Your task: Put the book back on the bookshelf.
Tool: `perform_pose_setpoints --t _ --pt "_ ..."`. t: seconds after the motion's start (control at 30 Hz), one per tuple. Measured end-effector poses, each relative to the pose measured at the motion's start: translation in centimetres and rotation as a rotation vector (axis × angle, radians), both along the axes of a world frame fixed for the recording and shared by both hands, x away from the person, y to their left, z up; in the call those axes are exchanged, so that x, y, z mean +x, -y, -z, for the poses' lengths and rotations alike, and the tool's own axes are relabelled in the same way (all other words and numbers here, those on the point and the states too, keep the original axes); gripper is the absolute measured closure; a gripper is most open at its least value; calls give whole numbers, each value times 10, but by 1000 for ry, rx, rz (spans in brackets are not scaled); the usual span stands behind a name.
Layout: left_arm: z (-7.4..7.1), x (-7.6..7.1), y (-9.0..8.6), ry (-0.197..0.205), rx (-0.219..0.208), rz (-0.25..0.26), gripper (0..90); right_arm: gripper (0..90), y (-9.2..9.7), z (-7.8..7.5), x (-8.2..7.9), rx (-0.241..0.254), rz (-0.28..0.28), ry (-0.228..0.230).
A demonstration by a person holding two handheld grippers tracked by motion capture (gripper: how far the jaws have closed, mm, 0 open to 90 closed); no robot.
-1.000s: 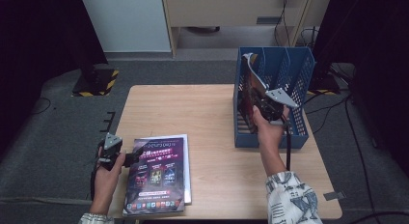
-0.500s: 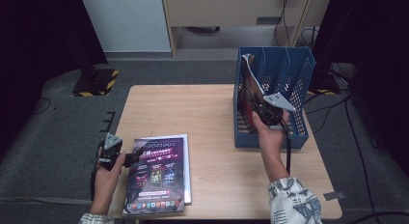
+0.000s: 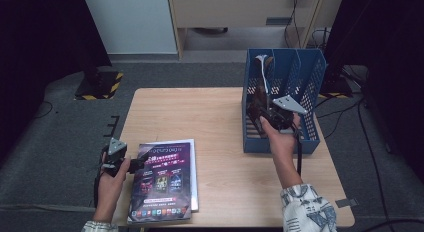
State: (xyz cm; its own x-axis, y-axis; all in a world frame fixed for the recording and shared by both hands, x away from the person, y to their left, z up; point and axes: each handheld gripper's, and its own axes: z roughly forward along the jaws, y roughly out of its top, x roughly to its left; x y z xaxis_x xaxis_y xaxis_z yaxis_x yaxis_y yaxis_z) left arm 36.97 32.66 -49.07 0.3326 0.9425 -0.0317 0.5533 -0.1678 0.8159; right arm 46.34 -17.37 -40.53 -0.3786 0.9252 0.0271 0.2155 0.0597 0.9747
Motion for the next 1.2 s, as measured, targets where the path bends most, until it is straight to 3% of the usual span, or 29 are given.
perform_pose_setpoints --t 0.1,0.2,0.7,0.77,0.87,1.07,1.2 --pt "0 0 0 0 0 -1 57 603 1 -2 1 1 0 -8" --pt "0 0 0 0 0 0 57 691 2 -3 1 -21 -1 -5" --pt "0 0 1 -1 0 4 57 635 5 -9 8 1 8 -24" --pt "0 0 1 0 -2 3 57 725 5 -10 9 -6 9 -32" --pt "0 0 0 0 -1 3 57 782 6 -12 9 -18 7 -42" --pt "0 0 1 -1 -1 5 57 790 7 -14 9 -19 5 -49" --pt "0 0 1 0 -1 5 57 853 8 -14 10 -13 -1 -54"
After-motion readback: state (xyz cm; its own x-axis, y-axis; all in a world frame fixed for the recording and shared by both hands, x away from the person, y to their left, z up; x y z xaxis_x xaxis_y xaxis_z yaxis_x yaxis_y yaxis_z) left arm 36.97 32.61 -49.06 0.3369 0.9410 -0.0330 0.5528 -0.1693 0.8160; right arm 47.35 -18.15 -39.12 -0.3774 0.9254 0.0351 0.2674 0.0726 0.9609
